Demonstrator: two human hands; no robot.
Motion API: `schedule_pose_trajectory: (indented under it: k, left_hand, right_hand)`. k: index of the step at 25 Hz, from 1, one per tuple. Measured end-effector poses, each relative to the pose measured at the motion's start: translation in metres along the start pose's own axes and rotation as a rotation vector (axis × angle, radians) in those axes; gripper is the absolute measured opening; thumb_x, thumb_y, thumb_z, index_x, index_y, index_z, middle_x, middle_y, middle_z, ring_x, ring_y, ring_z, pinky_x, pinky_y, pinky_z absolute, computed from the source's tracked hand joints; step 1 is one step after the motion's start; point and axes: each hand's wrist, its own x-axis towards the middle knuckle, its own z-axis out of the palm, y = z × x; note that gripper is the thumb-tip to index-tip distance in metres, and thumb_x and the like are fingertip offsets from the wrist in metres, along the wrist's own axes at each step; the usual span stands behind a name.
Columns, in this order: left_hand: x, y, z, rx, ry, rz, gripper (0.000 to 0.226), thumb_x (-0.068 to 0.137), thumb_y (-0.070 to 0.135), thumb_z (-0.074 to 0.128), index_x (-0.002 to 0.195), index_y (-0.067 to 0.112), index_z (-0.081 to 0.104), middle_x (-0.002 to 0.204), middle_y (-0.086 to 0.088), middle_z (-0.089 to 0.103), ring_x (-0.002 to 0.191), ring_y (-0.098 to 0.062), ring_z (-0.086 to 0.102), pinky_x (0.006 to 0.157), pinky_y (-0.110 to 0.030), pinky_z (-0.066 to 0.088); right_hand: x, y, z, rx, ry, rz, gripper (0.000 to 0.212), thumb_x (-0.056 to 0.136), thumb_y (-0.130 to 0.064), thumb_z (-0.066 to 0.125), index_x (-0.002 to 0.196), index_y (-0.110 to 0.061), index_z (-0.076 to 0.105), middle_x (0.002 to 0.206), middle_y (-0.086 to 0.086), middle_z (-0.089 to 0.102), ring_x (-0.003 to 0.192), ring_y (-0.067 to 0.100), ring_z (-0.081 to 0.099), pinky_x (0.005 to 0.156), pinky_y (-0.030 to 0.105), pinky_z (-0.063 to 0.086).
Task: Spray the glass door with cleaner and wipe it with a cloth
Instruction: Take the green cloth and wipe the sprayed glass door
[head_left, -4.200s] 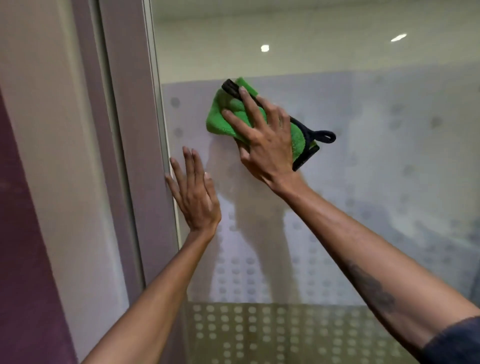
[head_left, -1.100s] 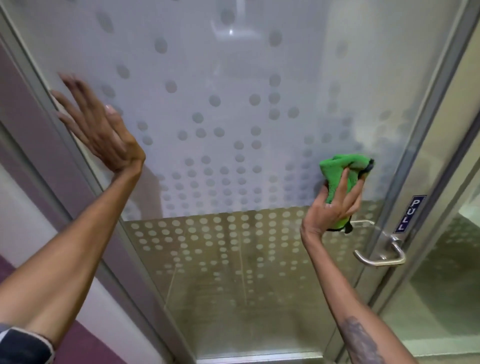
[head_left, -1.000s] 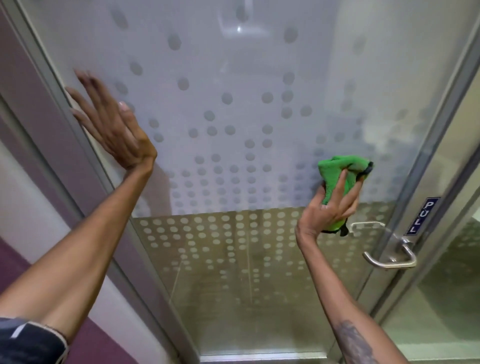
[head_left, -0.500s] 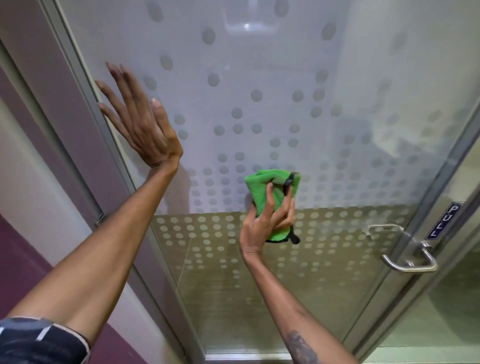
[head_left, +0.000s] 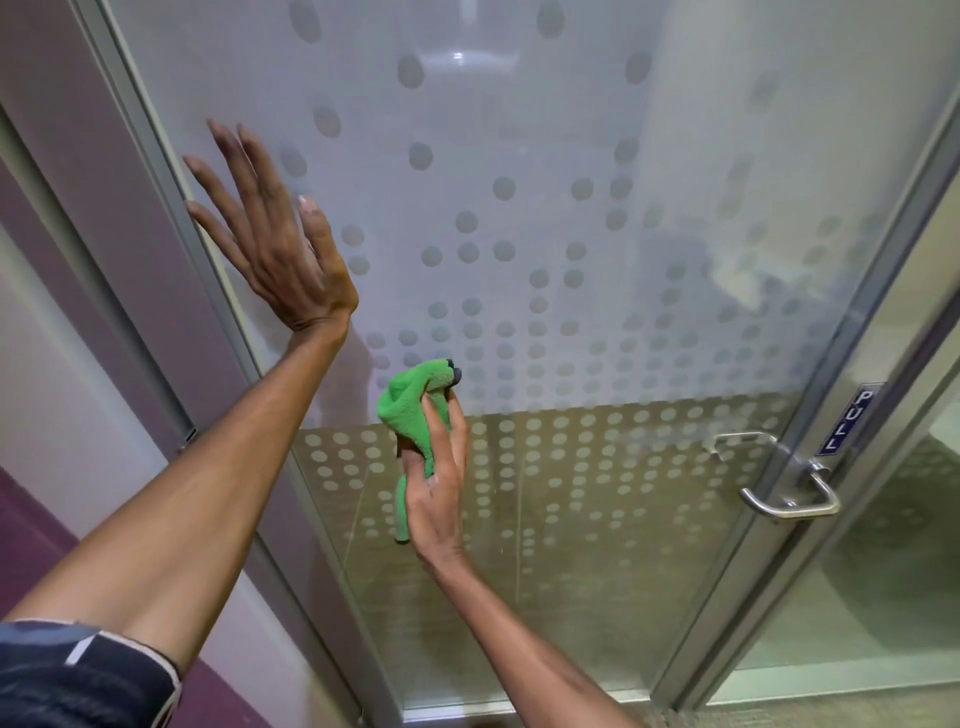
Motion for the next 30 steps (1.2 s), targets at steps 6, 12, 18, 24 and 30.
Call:
schedule_pose_trajectory:
  k: [6,12,18,24,30]
  left_hand:
    - [0.002,0.007,-0.013,-0.161,-0.075,0.0,0.062,0.104,0.04,0.031,0.158,0.01,0.034,0.164,-0.013,0.032,0.154,-0.042,0.019,0.125,-0.058,0.008]
    - [0.01,0.017,-0.041,-0.292,-0.255,-0.099,0.061,0.105,0.039,0.032,0.158,0.01,0.033,0.167,-0.015,0.026,0.156,-0.043,0.012,0.123,-0.032,-0.013]
    - [0.024,0.016,-0.068,-0.258,-0.49,-0.118,0.062,0.107,0.038,0.034,0.162,0.013,0.021,0.171,-0.009,0.012,0.158,-0.036,0.001,0.125,-0.039,-0.006]
    - [0.04,0.018,-0.086,-0.185,-0.678,-0.148,0.063,0.108,0.038,0.037,0.163,0.016,0.015,0.172,-0.003,0.004,0.159,-0.031,-0.002,0.128,-0.053,0.004]
    - [0.043,0.019,-0.094,-0.13,-0.779,-0.134,0.065,0.108,0.047,0.034,0.164,0.024,0.011,0.172,0.003,-0.004,0.159,-0.026,-0.006,0.127,-0.058,0.002]
  right_hand:
    - [0.022,-0.05,-0.072,0.503,0.02,0.176,0.048,0.096,-0.024,0.061,0.14,-0.042,0.054,0.149,0.0,0.057,0.138,0.014,0.053,0.12,0.041,0.04]
    - [0.041,-0.101,-0.134,0.823,-0.051,0.309,0.041,0.099,-0.023,0.061,0.139,-0.023,0.056,0.126,0.003,0.07,0.113,0.023,0.067,0.103,0.054,0.052]
    - [0.042,-0.123,-0.154,1.003,-0.122,0.44,0.051,0.099,-0.034,0.059,0.148,-0.021,0.05,0.147,0.012,0.058,0.134,0.036,0.055,0.115,0.064,0.038]
    - [0.038,-0.136,-0.158,1.044,-0.192,0.482,0.053,0.097,-0.039,0.061,0.147,-0.023,0.053,0.141,0.008,0.064,0.129,0.033,0.06,0.113,0.063,0.041]
    - [0.034,-0.122,-0.157,1.031,-0.194,0.627,0.056,0.099,-0.049,0.056,0.146,-0.019,0.056,0.143,0.013,0.062,0.133,0.038,0.057,0.114,0.061,0.041]
